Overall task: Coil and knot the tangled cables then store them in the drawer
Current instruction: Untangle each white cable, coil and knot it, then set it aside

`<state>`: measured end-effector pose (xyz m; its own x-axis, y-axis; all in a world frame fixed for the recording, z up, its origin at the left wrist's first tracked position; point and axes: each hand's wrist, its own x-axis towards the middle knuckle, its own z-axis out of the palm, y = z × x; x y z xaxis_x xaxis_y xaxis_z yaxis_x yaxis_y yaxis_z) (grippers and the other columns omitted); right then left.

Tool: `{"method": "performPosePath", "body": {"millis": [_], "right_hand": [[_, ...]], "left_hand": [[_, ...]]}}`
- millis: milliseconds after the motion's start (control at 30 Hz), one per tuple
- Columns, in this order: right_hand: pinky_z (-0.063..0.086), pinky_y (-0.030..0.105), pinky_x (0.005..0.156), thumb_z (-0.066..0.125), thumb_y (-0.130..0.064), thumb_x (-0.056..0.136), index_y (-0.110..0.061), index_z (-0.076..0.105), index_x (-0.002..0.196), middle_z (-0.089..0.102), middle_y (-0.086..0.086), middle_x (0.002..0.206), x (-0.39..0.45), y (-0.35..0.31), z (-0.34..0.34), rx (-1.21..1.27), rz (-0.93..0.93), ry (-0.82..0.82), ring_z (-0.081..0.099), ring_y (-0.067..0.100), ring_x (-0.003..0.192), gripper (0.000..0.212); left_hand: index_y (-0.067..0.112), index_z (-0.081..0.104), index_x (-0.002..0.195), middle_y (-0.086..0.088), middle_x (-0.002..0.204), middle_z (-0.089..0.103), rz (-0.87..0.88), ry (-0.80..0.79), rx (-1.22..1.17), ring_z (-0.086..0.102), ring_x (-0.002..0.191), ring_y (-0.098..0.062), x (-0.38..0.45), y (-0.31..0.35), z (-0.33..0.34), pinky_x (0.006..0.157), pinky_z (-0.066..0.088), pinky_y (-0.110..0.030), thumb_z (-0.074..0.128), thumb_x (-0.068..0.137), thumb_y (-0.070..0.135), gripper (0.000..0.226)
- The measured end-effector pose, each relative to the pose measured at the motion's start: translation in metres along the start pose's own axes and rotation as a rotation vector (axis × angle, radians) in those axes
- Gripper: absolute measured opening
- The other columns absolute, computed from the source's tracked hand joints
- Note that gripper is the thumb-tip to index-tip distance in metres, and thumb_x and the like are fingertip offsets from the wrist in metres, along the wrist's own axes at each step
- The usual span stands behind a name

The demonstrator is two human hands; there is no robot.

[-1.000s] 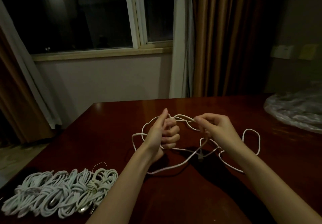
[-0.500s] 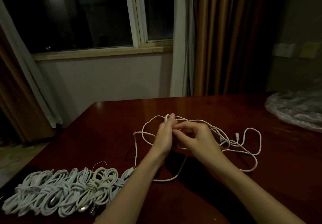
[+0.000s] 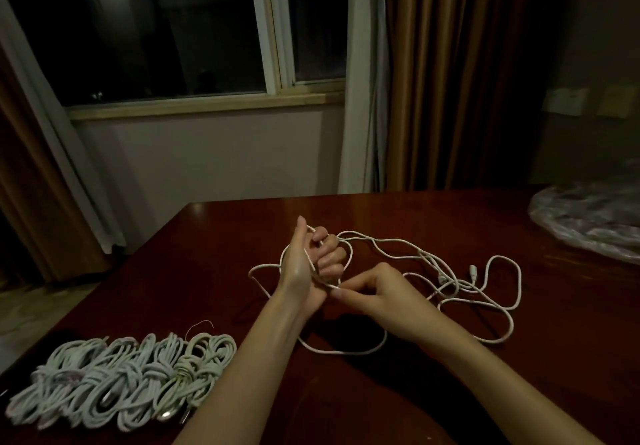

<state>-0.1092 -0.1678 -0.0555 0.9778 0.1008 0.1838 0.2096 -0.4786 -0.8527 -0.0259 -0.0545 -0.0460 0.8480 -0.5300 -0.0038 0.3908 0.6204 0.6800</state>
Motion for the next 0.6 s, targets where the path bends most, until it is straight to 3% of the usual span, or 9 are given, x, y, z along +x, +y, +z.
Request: {"method": "performPosePath", "body": {"millis": [67,133,233,267,333,400,467,600], "right_hand": [[0.045,0.029,0.057,0.062,-0.039,0.090,-0.012,0.076,0.088,0.067,0.007,0.068,-0.001,0.001,-0.006,-0.003,0.049,-0.025,0.058,0.029,0.061,0.031],[0.035,0.018,0.050,0.060,-0.043,0.088,-0.001,0.072,0.087,0.055,0.003,0.058,-0.002,0.002,-0.015,0.021,0.097,-0.055,0.046,0.018,0.051,0.044],[0.050,0.022,0.062,0.063,-0.029,0.090,-0.006,0.074,0.087,0.068,0.002,0.071,-0.002,0.000,-0.029,0.040,0.072,-0.041,0.064,0.016,0.067,0.025],[0.052,0.023,0.068,0.065,-0.025,0.089,-0.010,0.075,0.086,0.072,0.003,0.077,-0.002,-0.001,-0.031,0.009,0.048,-0.022,0.068,0.015,0.075,0.018],[0.052,0.018,0.065,0.069,-0.022,0.087,-0.016,0.076,0.084,0.073,-0.001,0.077,-0.003,-0.003,-0.035,-0.108,0.001,0.037,0.068,0.006,0.074,0.010],[0.049,0.014,0.062,0.071,-0.022,0.085,-0.020,0.076,0.082,0.071,-0.008,0.073,-0.005,-0.004,-0.036,-0.230,-0.041,0.116,0.066,0.000,0.071,0.005],[0.046,0.011,0.061,0.073,-0.020,0.083,-0.024,0.074,0.081,0.067,-0.013,0.070,-0.006,-0.006,-0.037,-0.310,-0.096,0.170,0.063,-0.004,0.070,0.005],[0.050,0.018,0.065,0.075,-0.016,0.080,-0.025,0.062,0.086,0.063,-0.011,0.079,-0.006,-0.003,-0.034,-0.385,-0.154,0.205,0.061,0.000,0.076,0.017]], "left_hand": [[0.016,0.033,0.066,0.006,0.046,0.027,-0.032,-0.023,0.057,0.023,0.029,-0.001,-0.001,0.001,-0.001,0.026,0.014,-0.011,0.027,0.102,0.048,0.048],[0.017,0.033,0.065,0.007,0.044,0.026,-0.055,-0.044,0.102,0.021,0.028,0.000,-0.002,0.005,-0.003,0.026,0.010,-0.012,0.027,0.102,0.049,0.049],[0.020,0.038,0.058,0.008,0.044,0.025,-0.117,-0.081,0.162,0.021,0.029,0.000,-0.003,0.007,-0.005,0.026,0.011,-0.012,0.029,0.101,0.051,0.054],[0.020,0.039,0.056,0.008,0.044,0.025,-0.134,-0.088,0.206,0.022,0.031,0.000,-0.003,0.006,-0.005,0.027,0.013,-0.012,0.029,0.101,0.051,0.056],[0.021,0.040,0.054,0.007,0.047,0.028,-0.144,-0.094,0.309,0.030,0.038,-0.004,-0.004,0.002,-0.004,0.034,0.025,-0.014,0.030,0.100,0.052,0.057],[0.021,0.041,0.055,0.003,0.053,0.038,-0.134,-0.103,0.404,0.046,0.052,-0.010,-0.004,-0.002,-0.002,0.053,0.042,-0.022,0.033,0.099,0.052,0.055],[0.019,0.041,0.059,-0.001,0.064,0.051,-0.154,-0.114,0.475,0.056,0.061,-0.013,-0.007,-0.005,0.001,0.064,0.048,-0.026,0.036,0.099,0.051,0.051],[0.019,0.055,0.071,0.005,0.073,0.061,-0.200,-0.150,0.761,0.059,0.060,-0.005,-0.013,-0.010,0.006,0.053,0.045,-0.021,0.034,0.099,0.052,0.048]]}}
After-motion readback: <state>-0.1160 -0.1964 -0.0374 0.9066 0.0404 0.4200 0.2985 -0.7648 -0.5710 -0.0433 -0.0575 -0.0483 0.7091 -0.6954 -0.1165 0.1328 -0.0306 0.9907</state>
